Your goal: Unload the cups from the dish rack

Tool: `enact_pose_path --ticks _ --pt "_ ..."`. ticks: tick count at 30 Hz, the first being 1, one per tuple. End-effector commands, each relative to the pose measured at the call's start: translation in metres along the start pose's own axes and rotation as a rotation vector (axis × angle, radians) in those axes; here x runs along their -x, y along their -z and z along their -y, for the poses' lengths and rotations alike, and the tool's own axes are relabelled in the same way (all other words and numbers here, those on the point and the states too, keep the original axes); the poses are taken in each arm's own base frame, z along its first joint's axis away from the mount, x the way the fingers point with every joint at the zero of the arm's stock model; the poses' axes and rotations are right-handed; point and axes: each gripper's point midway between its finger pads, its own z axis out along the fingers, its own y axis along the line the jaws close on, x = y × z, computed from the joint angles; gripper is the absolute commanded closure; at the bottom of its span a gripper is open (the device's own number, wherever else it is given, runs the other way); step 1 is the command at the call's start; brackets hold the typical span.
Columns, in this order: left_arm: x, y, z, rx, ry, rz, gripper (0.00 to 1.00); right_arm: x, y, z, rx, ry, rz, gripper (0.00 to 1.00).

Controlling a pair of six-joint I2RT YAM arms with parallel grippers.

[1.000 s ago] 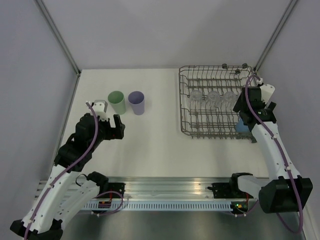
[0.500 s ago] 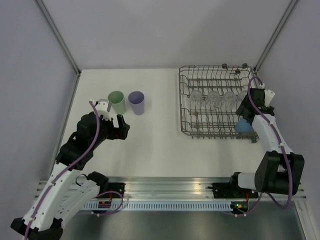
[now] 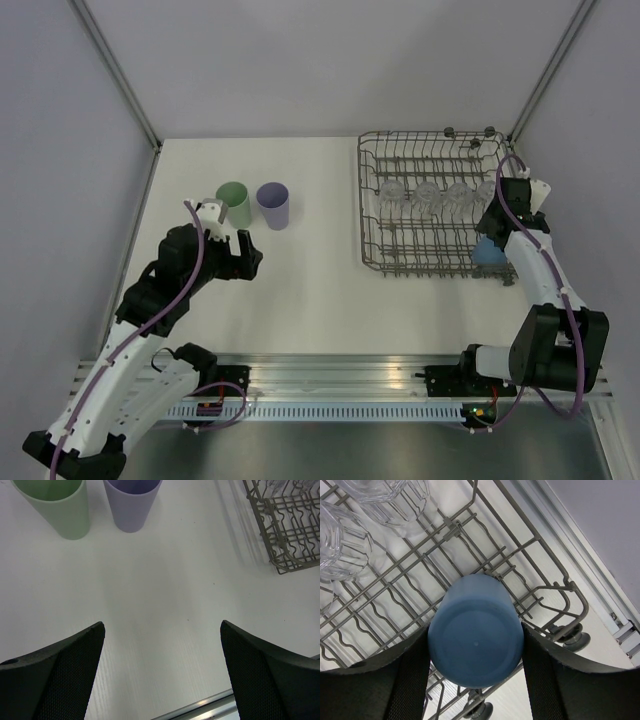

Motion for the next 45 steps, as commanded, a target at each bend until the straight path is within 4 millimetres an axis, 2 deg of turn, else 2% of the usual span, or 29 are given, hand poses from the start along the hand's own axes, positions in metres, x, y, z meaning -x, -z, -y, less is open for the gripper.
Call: enact_pose_path --ticks 1,6,9,10,14,18,19,20,21,22,24,25,27,28,30,31,32,33,34,35,39,40,42,43,44,45 --pt "0.009 -0.002 0.006 -0.031 -0.016 0.034 0.00 0.033 0.025 0.003 0.018 -0.031 0.095 0.49" --pt "0.016 0.000 0.011 -0.053 -0.008 0.045 0.00 0.052 0.049 -0.004 0.093 -0.041 0.125 0.51" --pt "0.025 0.006 0.030 -0.144 0.023 0.065 0.00 0.058 0.068 -0.026 0.245 -0.049 0.129 0.53" --pt "0.029 0.010 0.038 -0.187 0.041 0.073 0.00 0.056 0.080 -0.044 0.366 -0.055 0.112 0.53" --pt "0.039 0.015 0.057 -0.278 0.095 0.093 0.00 0.060 0.112 -0.078 0.600 -0.080 0.097 0.55" --pt "0.051 0.018 0.080 -0.407 0.163 0.134 0.00 0.067 0.144 -0.095 0.758 -0.112 0.110 0.57" --pt "0.048 0.018 0.089 -0.460 0.173 0.125 0.00 0.069 0.153 -0.101 0.807 -0.130 0.112 0.57" --pt "0.050 0.021 0.095 -0.499 0.183 0.134 0.00 0.066 0.166 -0.111 0.896 -0.125 0.086 0.57" --pt "0.062 0.026 0.104 -0.556 0.209 0.181 0.00 0.063 0.171 -0.115 0.940 -0.132 0.074 0.57" --pt "0.059 0.026 0.112 -0.606 0.222 0.170 0.00 0.065 0.179 -0.123 1.003 -0.144 0.080 0.57" --pt "0.065 0.031 0.121 -0.673 0.266 0.188 0.00 0.054 0.191 -0.133 1.102 -0.178 0.018 0.58" --pt "0.071 0.033 0.127 -0.712 0.269 0.209 0.00 0.058 0.197 -0.138 1.145 -0.184 0.040 0.58" --pt "0.076 0.033 0.132 -0.744 0.301 0.214 0.00 0.043 0.207 -0.149 1.226 -0.213 -0.026 0.58" --pt "0.084 0.037 0.136 -0.779 0.294 0.253 0.00 0.048 0.216 -0.155 1.281 -0.215 0.005 0.58" --pt "0.087 0.038 0.139 -0.808 0.337 0.258 0.00 0.031 0.228 -0.167 1.357 -0.256 -0.067 0.58" --pt "0.097 0.045 0.142 -0.845 0.337 0.307 0.01 0.039 0.242 -0.172 1.428 -0.266 -0.015 0.58" --pt "0.100 0.048 0.144 -0.864 0.352 0.324 0.00 0.031 0.255 -0.180 1.480 -0.268 -0.032 0.58" --pt "0.097 0.047 0.145 -0.888 0.399 0.314 0.00 0.023 0.261 -0.182 1.508 -0.322 -0.078 0.59" --pt "0.100 0.049 0.147 -0.910 0.415 0.326 0.00 0.031 0.275 -0.185 1.566 -0.335 -0.014 0.59" --pt "0.106 0.055 0.149 -0.946 0.439 0.349 0.00 0.024 0.286 -0.190 1.599 -0.334 -0.032 0.59" --pt "0.106 0.050 0.150 -0.956 0.494 0.332 0.00 0.015 0.309 -0.198 1.681 -0.389 -0.038 0.60" --pt "0.107 0.050 0.150 -0.957 0.499 0.337 0.00 0.015 0.325 -0.199 1.737 -0.407 -0.045 0.60" --pt "0.108 0.051 0.149 -0.965 0.518 0.351 0.00 0.012 0.332 -0.200 1.773 -0.428 -0.056 0.60" --pt "0.108 0.051 0.149 -0.972 0.521 0.353 0.00 0.010 0.346 -0.199 1.823 -0.437 -0.063 0.60" --pt "0.109 0.052 0.150 -0.981 0.529 0.350 0.00 0.008 0.349 -0.202 1.835 -0.439 -0.076 0.60" --pt "0.111 0.058 0.154 -1.020 0.503 0.358 0.00 0.005 0.354 -0.203 1.851 -0.433 -0.091 0.60"
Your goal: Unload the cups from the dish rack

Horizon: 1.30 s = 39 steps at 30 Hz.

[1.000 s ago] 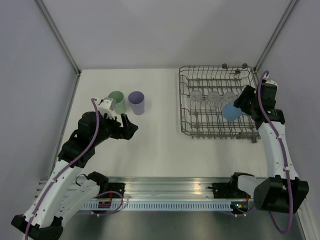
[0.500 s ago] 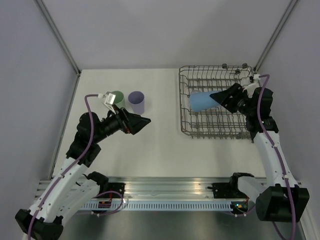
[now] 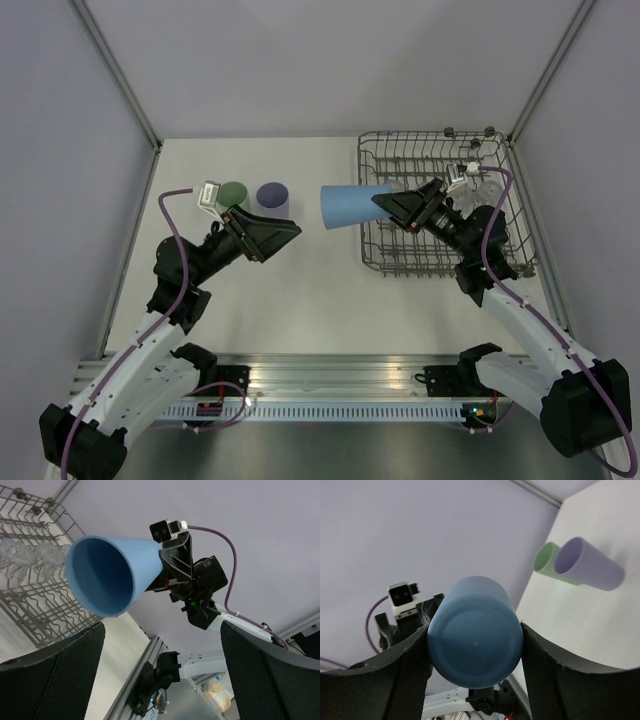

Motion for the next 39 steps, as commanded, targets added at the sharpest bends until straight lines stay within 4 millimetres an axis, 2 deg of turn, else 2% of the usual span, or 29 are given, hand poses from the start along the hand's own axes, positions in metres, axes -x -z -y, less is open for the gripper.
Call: enact_pose_path --ticks 1,4,7,9,13,14,16,17,18,19,21,24,25,28,31,32,34,36,37,38,39 --pt "0.009 -0.002 0.033 -0.145 0.001 0.016 0.00 0.001 -0.001 -0.060 0.225 0.007 0.041 0.60" --pt "0.009 -0.004 0.046 -0.219 0.006 -0.006 0.01 -0.010 -0.004 -0.068 0.253 -0.003 0.021 0.60" --pt "0.010 -0.006 0.050 -0.248 0.017 -0.010 0.04 -0.020 -0.008 -0.078 0.292 -0.005 -0.008 0.60" --pt "0.008 -0.008 0.051 -0.261 0.022 -0.024 0.09 -0.024 -0.010 -0.083 0.310 -0.008 -0.021 0.60" --pt "0.008 -0.009 0.058 -0.290 0.016 -0.040 0.21 -0.032 -0.015 -0.080 0.293 -0.003 -0.037 0.60" --pt "0.005 -0.010 0.059 -0.296 0.012 -0.053 0.28 -0.033 -0.015 -0.080 0.288 0.001 -0.036 0.60" --pt "0.002 -0.011 0.065 -0.318 -0.002 -0.087 0.37 -0.036 -0.017 -0.077 0.269 0.033 -0.044 0.61" --pt "-0.001 -0.013 0.063 -0.312 0.001 -0.103 0.50 -0.035 -0.017 -0.081 0.268 0.048 -0.042 0.61" --pt "-0.001 -0.013 0.066 -0.320 -0.007 -0.111 0.56 -0.037 -0.018 -0.076 0.244 0.053 -0.050 0.61" --pt "-0.003 -0.013 0.066 -0.321 -0.015 -0.117 0.69 -0.036 -0.018 -0.076 0.241 0.078 -0.045 0.60" --pt "-0.004 -0.013 0.064 -0.307 -0.016 -0.126 0.81 -0.035 -0.017 -0.076 0.220 0.095 -0.045 0.60" --pt "-0.005 -0.012 0.064 -0.292 -0.033 -0.135 0.88 -0.034 -0.017 -0.079 0.223 0.110 -0.043 0.60" --pt "-0.005 -0.012 0.063 -0.287 -0.036 -0.139 0.98 -0.034 -0.017 -0.079 0.223 0.111 -0.046 0.60" --pt "-0.004 -0.015 0.061 -0.263 -0.066 -0.150 0.98 -0.034 -0.017 -0.082 0.231 0.118 -0.052 0.57" --pt "-0.003 -0.016 0.059 -0.232 -0.084 -0.162 0.98 -0.035 -0.016 -0.086 0.245 0.132 -0.061 0.47" --pt "0.000 -0.017 0.061 -0.230 -0.119 -0.159 0.98 -0.034 -0.015 -0.087 0.249 0.138 -0.057 0.28" --pt "-0.002 -0.017 0.056 -0.197 -0.130 -0.178 0.98 -0.033 -0.016 -0.079 0.203 0.152 -0.046 0.02" --pt "0.006 -0.020 0.056 -0.170 -0.194 -0.168 0.98 -0.027 -0.014 -0.076 0.159 0.195 -0.021 0.02" --pt "0.007 -0.021 0.051 -0.136 -0.209 -0.173 0.98 -0.024 -0.015 -0.052 0.041 0.237 -0.008 0.02" --pt "0.008 -0.020 0.045 -0.078 -0.250 -0.197 0.98 -0.015 -0.010 -0.057 0.011 0.276 0.021 0.02" --pt "0.013 -0.022 0.035 -0.013 -0.268 -0.190 0.98 -0.019 -0.004 -0.033 -0.111 0.279 -0.002 0.02"
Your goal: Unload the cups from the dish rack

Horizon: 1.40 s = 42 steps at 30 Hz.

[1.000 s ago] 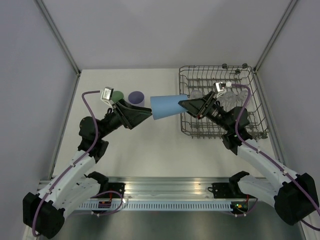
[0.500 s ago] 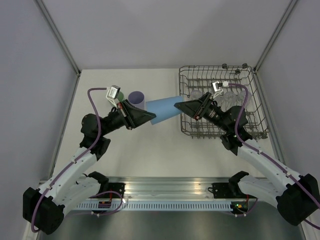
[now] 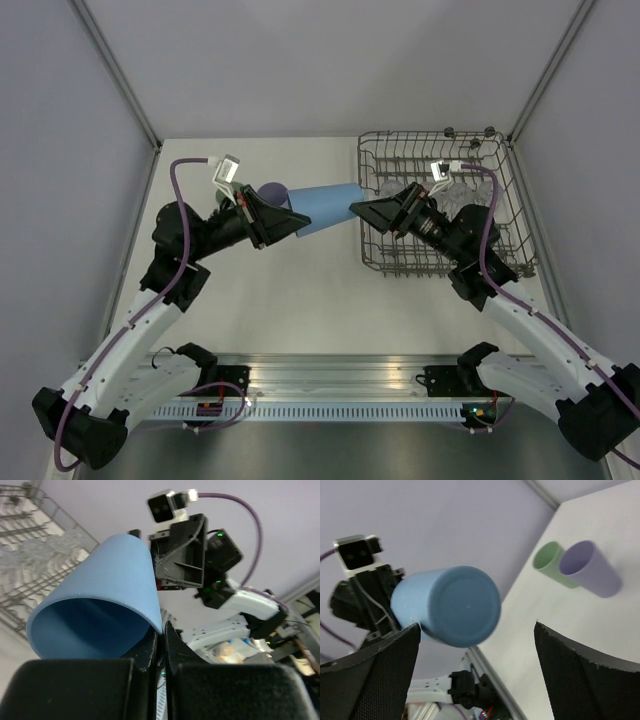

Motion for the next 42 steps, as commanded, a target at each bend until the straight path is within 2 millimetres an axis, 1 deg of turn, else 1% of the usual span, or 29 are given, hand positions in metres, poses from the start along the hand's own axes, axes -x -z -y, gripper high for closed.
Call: enact_pose_path --ticks 1,2,3,4,5,6,7,8,9,10,11,12,13,14,15,16,17,18,19,20,21,22,24,25,28,31,35,40,42 --pt "0.010 0.003 -0.017 0.157 -0.158 -0.043 0.98 0.020 0.020 0.030 -0.271 0.194 0.050 0.02" --pt "0.011 0.007 -0.024 0.219 -0.189 -0.080 0.98 0.037 0.031 0.034 -0.352 0.227 0.121 0.02" --pt "0.014 0.007 -0.032 0.272 -0.205 -0.083 0.98 0.036 0.043 0.049 -0.443 0.241 0.113 0.02" --pt "0.015 0.007 -0.040 0.301 -0.242 -0.107 0.98 0.038 0.050 0.052 -0.478 0.259 0.122 0.02" --pt "0.022 0.002 -0.045 0.334 -0.244 -0.126 0.98 0.047 0.060 0.050 -0.508 0.302 0.155 0.02" --pt "0.014 0.005 -0.059 0.394 -0.220 -0.183 0.98 0.054 0.067 0.053 -0.548 0.325 0.184 0.02" --pt "0.013 0.004 -0.065 0.414 -0.237 -0.222 0.98 0.052 0.075 0.058 -0.584 0.337 0.172 0.02" --pt "0.014 0.000 -0.076 0.455 -0.215 -0.271 0.98 0.059 0.084 0.057 -0.612 0.373 0.197 0.02" --pt "0.012 -0.001 -0.081 0.474 -0.209 -0.303 0.98 0.056 0.090 0.062 -0.647 0.382 0.177 0.02" --pt "0.014 -0.002 -0.085 0.489 -0.226 -0.327 0.98 0.059 0.096 0.058 -0.658 0.398 0.187 0.02" --pt "0.021 -0.009 -0.093 0.513 -0.229 -0.341 0.98 0.061 0.100 0.058 -0.672 0.416 0.184 0.02" --pt "0.018 -0.004 -0.102 0.568 -0.218 -0.373 0.98 0.061 0.106 0.061 -0.701 0.421 0.179 0.02" --pt "0.020 -0.004 -0.111 0.601 -0.230 -0.392 0.98 0.062 0.109 0.057 -0.700 0.431 0.180 0.02" --pt "0.033 -0.006 -0.109 0.628 -0.251 -0.384 0.98 0.062 0.112 0.055 -0.702 0.436 0.177 0.02" --pt "0.024 -0.003 -0.134 0.711 -0.220 -0.451 0.98 0.061 0.117 0.057 -0.723 0.449 0.161 0.02" --pt "0.024 -0.001 -0.142 0.747 -0.228 -0.481 0.98 0.064 0.120 0.053 -0.728 0.455 0.166 0.02" --pt "0.042 -0.003 -0.143 0.793 -0.265 -0.461 0.98 0.065 0.124 0.054 -0.749 0.459 0.167 0.02" --pt "0.034 -0.006 -0.165 0.841 -0.248 -0.520 0.98 0.062 0.131 0.058 -0.784 0.465 0.141 0.02" --pt "0.032 -0.001 -0.172 0.883 -0.250 -0.559 0.98 0.065 0.135 0.058 -0.807 0.471 0.151 0.02" --pt "0.047 -0.002 -0.178 0.934 -0.285 -0.537 0.98 0.066 0.138 0.056 -0.813 0.476 0.150 0.02" --pt "0.048 -0.003 -0.184 0.950 -0.291 -0.551 0.98 0.064 0.143 0.058 -0.830 0.481 0.138 0.02" --pt "0.047 -0.010 -0.195 0.961 -0.294 -0.586 0.98 0.067 0.147 0.055 -0.833 0.485 0.153 0.02" --pt "0.048 -0.013 -0.205 0.983 -0.287 -0.619 0.98 0.066 0.151 0.054 -0.839 0.488 0.152 0.02" --pt "0.042 -0.019 -0.217 0.984 -0.277 -0.669 0.98 0.068 0.153 0.052 -0.838 0.493 0.160 0.02" --pt "0.037 -0.026 -0.234 1.005 -0.288 -0.730 0.98 0.068 0.158 0.050 -0.849 0.503 0.148 0.02" --pt "0.035 -0.026 -0.252 1.057 -0.325 -0.763 0.98 0.069 0.162 0.047 -0.856 0.512 0.147 0.02" --pt "0.016 -0.036 -0.261 1.053 -0.381 -0.836 0.98 0.068 0.166 0.048 -0.860 0.512 0.155 0.02" --pt "-0.011 -0.055 -0.261 0.971 -0.426 -0.914 0.98 0.063 0.166 0.053 -0.862 0.509 0.138 0.02" --pt "-0.021 -0.055 -0.270 0.975 -0.426 -0.951 0.98 0.062 0.166 0.052 -0.854 0.510 0.135 0.02"
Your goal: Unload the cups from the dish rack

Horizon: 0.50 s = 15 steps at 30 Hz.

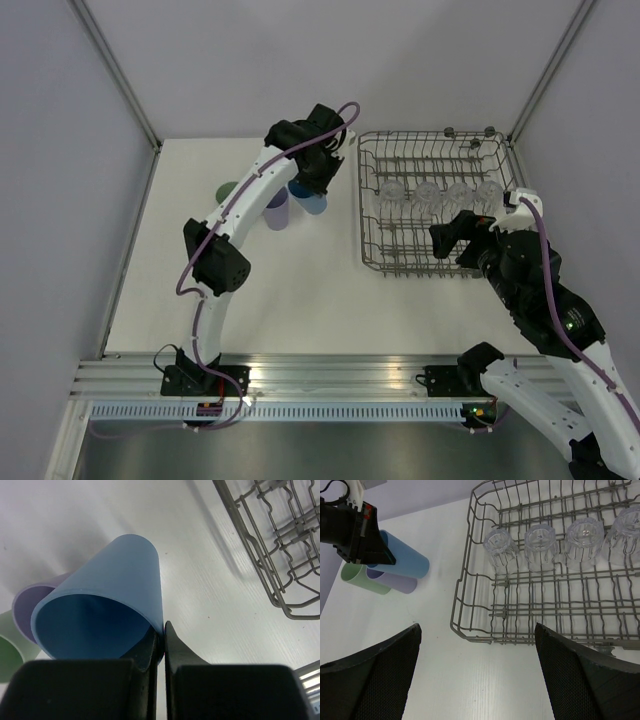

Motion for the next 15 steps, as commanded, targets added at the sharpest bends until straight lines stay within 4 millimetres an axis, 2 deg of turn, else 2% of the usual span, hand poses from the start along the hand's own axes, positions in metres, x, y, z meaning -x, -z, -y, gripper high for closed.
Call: enact_pose_path --ticks 1,3,15 --pt "0.005 -0.004 0.000 0.023 -0.088 0.004 0.98 0.002 0.003 0.000 0.006 0.013 0.009 0.02" --pt "0.001 -0.015 -0.001 0.033 -0.097 -0.024 0.98 0.002 0.004 0.001 0.006 0.016 0.009 0.02" --pt "-0.008 -0.052 0.009 0.005 -0.136 -0.084 0.97 -0.003 0.005 0.000 0.022 0.044 -0.010 0.02"
